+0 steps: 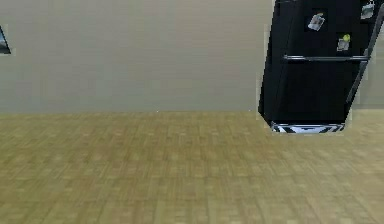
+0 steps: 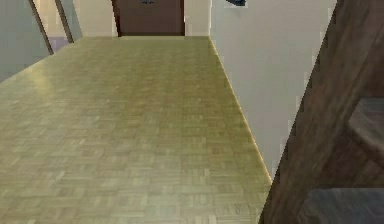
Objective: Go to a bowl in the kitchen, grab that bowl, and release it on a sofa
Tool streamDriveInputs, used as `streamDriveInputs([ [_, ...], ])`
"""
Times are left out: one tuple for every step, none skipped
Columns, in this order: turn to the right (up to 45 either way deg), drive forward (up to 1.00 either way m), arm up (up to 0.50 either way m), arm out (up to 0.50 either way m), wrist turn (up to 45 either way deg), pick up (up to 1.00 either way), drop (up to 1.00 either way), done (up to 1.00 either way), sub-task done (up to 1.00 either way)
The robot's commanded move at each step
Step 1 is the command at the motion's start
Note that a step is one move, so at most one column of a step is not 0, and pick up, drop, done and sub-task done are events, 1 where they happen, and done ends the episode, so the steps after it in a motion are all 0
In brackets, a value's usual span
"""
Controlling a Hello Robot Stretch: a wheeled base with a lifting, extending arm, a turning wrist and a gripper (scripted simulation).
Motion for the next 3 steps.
streamDriveInputs([
  [0.0, 0.35, 0.00, 0.00, 0.0, 0.00, 0.00, 0.00, 0.00],
  [-45.0, 0.00, 0.00, 0.00, 0.0, 0.00, 0.00, 0.00, 0.00],
  [-45.0, 0.00, 0.00, 0.00, 0.0, 0.00, 0.00, 0.00, 0.00],
])
